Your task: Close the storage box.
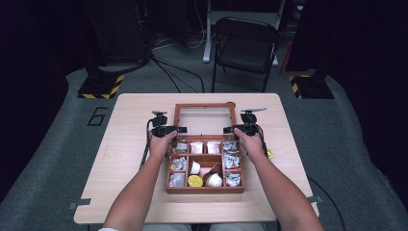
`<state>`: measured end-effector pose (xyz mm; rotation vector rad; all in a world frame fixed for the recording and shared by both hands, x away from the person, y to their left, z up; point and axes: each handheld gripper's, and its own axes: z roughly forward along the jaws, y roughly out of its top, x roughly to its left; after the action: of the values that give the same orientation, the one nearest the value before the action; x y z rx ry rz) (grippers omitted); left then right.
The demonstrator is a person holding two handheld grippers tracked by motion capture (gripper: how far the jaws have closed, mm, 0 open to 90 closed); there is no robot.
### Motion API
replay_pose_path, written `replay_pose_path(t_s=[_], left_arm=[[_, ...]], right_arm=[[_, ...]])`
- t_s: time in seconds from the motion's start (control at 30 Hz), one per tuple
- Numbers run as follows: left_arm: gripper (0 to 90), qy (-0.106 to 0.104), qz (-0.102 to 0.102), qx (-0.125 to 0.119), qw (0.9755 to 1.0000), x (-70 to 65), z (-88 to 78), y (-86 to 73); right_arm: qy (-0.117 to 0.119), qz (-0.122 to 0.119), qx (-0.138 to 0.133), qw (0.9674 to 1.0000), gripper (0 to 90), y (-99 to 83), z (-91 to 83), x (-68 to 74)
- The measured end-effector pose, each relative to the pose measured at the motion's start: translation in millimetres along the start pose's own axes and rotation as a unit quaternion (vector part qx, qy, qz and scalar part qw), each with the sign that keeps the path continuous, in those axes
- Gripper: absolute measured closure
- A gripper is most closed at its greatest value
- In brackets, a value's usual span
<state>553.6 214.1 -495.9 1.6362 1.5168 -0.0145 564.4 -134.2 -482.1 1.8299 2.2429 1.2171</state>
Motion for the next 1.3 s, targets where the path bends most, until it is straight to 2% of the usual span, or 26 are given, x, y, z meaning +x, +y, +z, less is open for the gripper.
replay_pose_path(t_s=[0.03, 0.2, 0.3, 0.37, 0.5, 0.83, 1.03, 1.13, 1.23, 1.3], left_arm=[[32.7, 0.0, 0.001, 0.0, 1.0, -0.3, -0.7, 0.3], [33.5, -0.004, 0.012, -0.008, 0.9999, -1.5, -4.8, 2.0], [33.7, -0.004, 0.016, -0.01, 0.9998, -2.9, -6.1, 2.3], [33.9, -0.003, 0.017, -0.011, 0.9998, -4.1, -6.8, 2.4], [34.8, -0.004, 0.028, -0.014, 0.9995, -4.8, -9.2, 3.3], [35.8, -0.006, 0.044, -0.019, 0.9988, -6.5, -14.2, 4.8], [36.4, -0.013, 0.049, -0.022, 0.9985, -7.8, -19.0, 6.0], [36.3, -0.017, 0.049, -0.025, 0.9983, -9.6, -21.8, 6.4], [36.3, -0.02, 0.062, -0.028, 0.9975, -10.4, -25.4, 7.2], [36.3, -0.023, 0.06, -0.031, 0.9975, -12.3, -27.6, 6.9]], right_arm=[[0.0, 0.003, 0.003, 1.0, 29.4, 0.3, -1.4, 1.4], [0.001, -0.014, -0.013, 0.9998, 30.0, 1.2, -4.4, 2.2], [0.0, -0.01, -0.014, 0.9999, 30.1, 1.5, -6.8, 4.5], [-0.001, -0.026, -0.02, 0.9995, 30.4, 1.7, -7.2, 3.8], [-0.003, -0.038, -0.022, 0.999, 30.5, 1.8, -9.9, 5.8], [0.0, -0.049, -0.027, 0.9984, 31.9, 2.5, -15.9, 7.8], [0.007, -0.046, -0.031, 0.9984, 32.8, 3.1, -20.9, 8.8], [0.01, -0.052, -0.035, 0.998, 32.9, 3.1, -23.3, 9.3], [0.011, -0.058, -0.039, 0.9975, 33.1, 2.6, -26.8, 11.1], [0.008, -0.066, -0.038, 0.997, 33.0, 2.0, -29.9, 13.9]])
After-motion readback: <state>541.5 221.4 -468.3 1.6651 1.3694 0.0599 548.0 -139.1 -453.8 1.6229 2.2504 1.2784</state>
